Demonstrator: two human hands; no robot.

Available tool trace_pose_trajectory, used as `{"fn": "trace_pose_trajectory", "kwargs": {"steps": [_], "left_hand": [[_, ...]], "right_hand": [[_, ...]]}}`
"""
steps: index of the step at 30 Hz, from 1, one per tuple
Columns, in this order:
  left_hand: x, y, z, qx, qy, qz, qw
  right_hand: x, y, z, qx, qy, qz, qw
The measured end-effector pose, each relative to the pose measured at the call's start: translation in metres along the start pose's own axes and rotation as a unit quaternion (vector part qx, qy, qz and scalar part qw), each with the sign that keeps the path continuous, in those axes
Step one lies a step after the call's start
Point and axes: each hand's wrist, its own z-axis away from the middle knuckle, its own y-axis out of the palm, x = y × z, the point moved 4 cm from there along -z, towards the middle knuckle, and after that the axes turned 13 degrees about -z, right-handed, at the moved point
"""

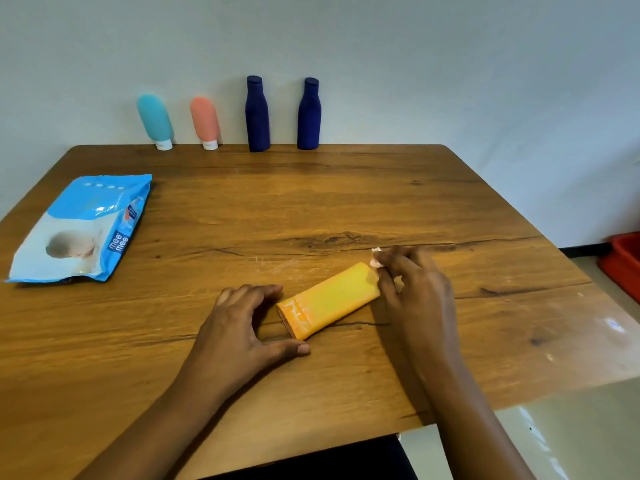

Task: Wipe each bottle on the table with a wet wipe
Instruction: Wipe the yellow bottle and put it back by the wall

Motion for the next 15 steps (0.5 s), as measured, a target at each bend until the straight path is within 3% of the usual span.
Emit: {"fn": "trace_pose_trajectory", "kwargs": {"steps": [4, 9, 15], "left_hand": [[-0.001, -0.001, 0.001, -0.019, -0.015, 0.008, 1.000], [-0.003, -0.002, 0.003, -0.023, -0.013, 0.007, 1.000], [-0.005, -0.001, 0.001, -0.029, -0.020, 0.011, 0.999]], "right_hand": [[0.037, 0.027, 0.004, 0.111, -0.037, -0.006, 0.993], [0.074, 0.066, 0.020, 0.264, -0.105, 0.016, 0.959], [0.057, 0.063, 0.004, 0.224, -0.048, 0.102, 0.968]]}}
